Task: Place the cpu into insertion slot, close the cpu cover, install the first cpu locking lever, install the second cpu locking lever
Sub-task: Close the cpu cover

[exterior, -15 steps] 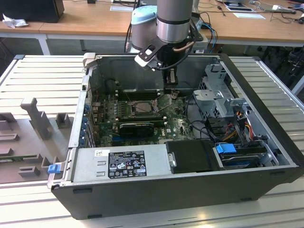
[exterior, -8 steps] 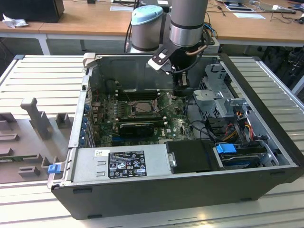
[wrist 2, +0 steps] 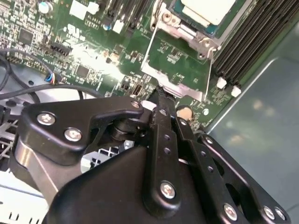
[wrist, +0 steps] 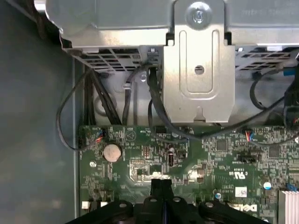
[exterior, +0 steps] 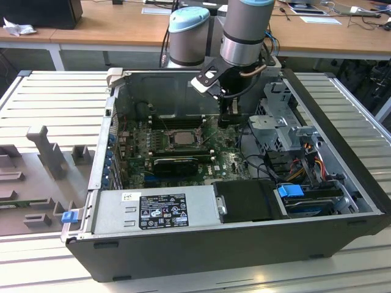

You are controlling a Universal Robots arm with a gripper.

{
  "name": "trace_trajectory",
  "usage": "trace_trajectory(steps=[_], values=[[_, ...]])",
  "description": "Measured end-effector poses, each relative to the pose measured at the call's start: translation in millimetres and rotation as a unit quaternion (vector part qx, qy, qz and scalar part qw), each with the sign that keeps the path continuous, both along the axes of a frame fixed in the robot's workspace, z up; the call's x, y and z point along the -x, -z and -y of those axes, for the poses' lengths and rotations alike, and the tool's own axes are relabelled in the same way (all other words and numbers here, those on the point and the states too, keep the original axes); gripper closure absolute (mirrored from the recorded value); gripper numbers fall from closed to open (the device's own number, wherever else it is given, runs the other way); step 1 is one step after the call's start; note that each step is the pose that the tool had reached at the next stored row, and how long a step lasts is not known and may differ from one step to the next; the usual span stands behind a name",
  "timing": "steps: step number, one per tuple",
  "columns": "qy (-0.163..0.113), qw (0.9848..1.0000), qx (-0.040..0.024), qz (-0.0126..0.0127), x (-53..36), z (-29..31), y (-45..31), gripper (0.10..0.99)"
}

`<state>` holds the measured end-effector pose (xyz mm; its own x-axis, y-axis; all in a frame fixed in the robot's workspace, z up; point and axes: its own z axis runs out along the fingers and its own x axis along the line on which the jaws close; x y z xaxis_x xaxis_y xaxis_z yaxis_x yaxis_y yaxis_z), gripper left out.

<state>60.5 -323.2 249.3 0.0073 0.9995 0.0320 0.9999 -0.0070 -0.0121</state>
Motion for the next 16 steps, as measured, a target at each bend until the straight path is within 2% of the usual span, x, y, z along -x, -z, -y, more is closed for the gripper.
trace_trajectory(steps=[3,6,16], values=[[0.0,1.0,0.0001,-0.0001,6.6,0.1,-0.1,0.98],[0.0,1.0,0.0,-0.0001,8.8,0.1,0.0,0.98],[0.0,1.0,0.0,-0.0001,11.2,0.1,0.0,0.98]])
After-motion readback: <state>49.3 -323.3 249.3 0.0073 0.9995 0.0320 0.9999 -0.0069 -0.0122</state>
